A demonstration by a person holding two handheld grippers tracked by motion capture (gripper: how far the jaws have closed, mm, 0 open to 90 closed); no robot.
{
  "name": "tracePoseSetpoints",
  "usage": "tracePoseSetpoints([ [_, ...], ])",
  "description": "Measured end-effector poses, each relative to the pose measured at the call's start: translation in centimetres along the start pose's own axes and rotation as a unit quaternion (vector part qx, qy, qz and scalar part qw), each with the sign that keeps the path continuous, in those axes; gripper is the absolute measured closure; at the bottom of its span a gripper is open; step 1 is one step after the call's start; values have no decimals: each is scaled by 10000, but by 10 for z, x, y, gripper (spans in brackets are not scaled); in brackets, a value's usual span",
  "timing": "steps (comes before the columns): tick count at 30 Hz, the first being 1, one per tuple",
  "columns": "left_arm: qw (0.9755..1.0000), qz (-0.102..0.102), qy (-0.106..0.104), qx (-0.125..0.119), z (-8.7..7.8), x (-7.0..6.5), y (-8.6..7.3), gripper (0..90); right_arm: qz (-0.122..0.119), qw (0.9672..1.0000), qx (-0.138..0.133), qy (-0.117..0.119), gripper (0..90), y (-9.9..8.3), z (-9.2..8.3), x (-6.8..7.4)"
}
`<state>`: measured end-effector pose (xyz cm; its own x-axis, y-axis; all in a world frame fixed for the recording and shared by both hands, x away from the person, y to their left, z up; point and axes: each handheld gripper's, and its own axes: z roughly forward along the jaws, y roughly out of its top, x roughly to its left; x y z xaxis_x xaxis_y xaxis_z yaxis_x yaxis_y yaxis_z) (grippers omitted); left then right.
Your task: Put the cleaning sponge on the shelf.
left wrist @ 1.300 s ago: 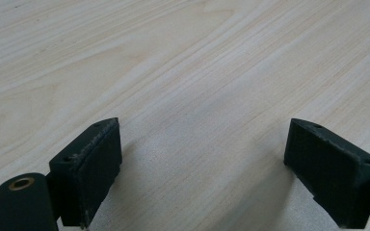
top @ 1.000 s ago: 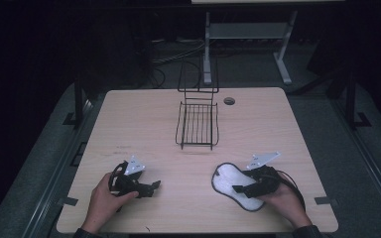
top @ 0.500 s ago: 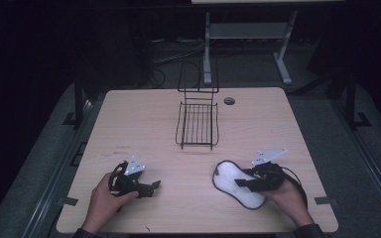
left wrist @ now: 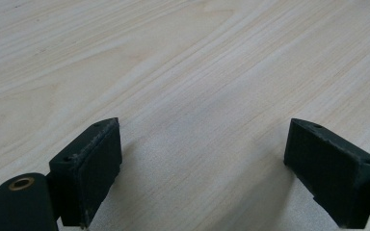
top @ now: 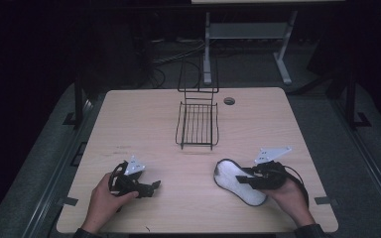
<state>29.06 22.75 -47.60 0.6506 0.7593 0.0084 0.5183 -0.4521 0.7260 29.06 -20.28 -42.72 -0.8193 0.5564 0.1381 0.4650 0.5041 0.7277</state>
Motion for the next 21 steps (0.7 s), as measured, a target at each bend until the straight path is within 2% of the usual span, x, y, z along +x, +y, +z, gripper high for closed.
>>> tracePoseSetpoints([
  [10, 10000, 1, -1, -1, 0, 0, 0, 123, -70, 9999, -72, 15, 677, 3, -5, 5],
  [15, 10000, 2, 1, 0, 0, 0, 0, 123, -117, 9999, -99, 62, 729, 4, -7, 6],
  [21, 10000, 2, 0, -2, 0, 0, 0, 123, -10, 9998, -80, 158, 753, 5, -8, 4],
])
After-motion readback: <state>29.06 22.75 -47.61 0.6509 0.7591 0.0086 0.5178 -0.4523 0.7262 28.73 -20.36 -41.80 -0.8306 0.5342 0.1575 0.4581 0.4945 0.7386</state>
